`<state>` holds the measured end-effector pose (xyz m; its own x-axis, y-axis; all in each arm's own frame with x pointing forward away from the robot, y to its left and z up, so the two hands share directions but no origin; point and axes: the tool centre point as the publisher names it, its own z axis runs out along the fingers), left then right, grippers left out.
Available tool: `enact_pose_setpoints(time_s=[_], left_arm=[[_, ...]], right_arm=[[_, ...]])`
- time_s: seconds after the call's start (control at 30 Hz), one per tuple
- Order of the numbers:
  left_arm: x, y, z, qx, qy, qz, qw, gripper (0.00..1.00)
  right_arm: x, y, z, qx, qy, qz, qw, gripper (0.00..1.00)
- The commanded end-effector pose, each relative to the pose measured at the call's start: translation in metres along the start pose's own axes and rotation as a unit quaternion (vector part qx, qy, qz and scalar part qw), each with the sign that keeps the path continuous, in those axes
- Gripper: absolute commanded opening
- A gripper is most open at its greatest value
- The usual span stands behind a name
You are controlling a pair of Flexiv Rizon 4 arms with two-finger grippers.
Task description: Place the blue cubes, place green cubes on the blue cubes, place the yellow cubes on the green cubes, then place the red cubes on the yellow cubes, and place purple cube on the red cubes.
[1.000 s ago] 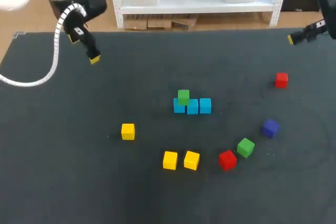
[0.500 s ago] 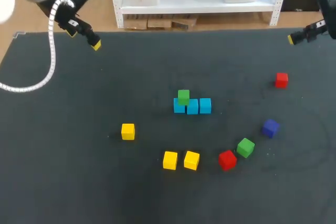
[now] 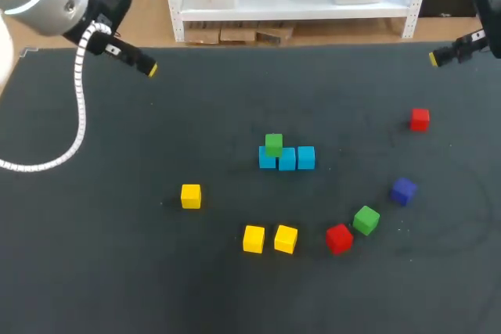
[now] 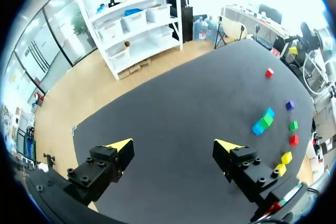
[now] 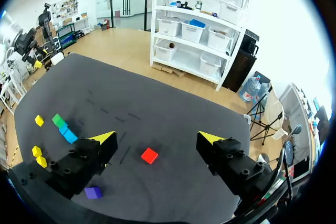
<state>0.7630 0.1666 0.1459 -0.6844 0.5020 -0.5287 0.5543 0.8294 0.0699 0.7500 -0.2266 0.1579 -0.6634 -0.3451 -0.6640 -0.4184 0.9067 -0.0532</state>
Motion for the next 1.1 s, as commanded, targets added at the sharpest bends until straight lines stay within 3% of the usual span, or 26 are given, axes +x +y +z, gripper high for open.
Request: enact_pose_setpoints(time_s=[0.03,0.4,0.63,0.77,1.1], left_arm=[[0.002,0.002,-0.001,0.001,-0.036,-0.003,0.999,1.0],[-0.025,0.011,-0.012,-0.008,-0.065,-0.004,0.998,1.0],[-0.024,0.011,-0.01,0.003,-0.063,-0.011,0.998,1.0],[-0.021,0.012,-0.01,0.031,-0.059,-0.024,0.997,1.0],[-0.021,0.012,-0.01,0.031,-0.059,-0.024,0.997,1.0]], right_arm=[[0.002,0.002,0.001,0.005,-0.004,0.001,1.0,1.0],[0.002,0.002,0.001,0.005,-0.004,0.001,1.0,1.0],[0.002,0.002,0.001,0.005,-0.004,0.001,1.0,1.0],[0.002,0.002,0.001,0.005,-0.004,0.001,1.0,1.0],[0.002,0.002,0.001,0.005,-0.004,0.001,1.0,1.0]])
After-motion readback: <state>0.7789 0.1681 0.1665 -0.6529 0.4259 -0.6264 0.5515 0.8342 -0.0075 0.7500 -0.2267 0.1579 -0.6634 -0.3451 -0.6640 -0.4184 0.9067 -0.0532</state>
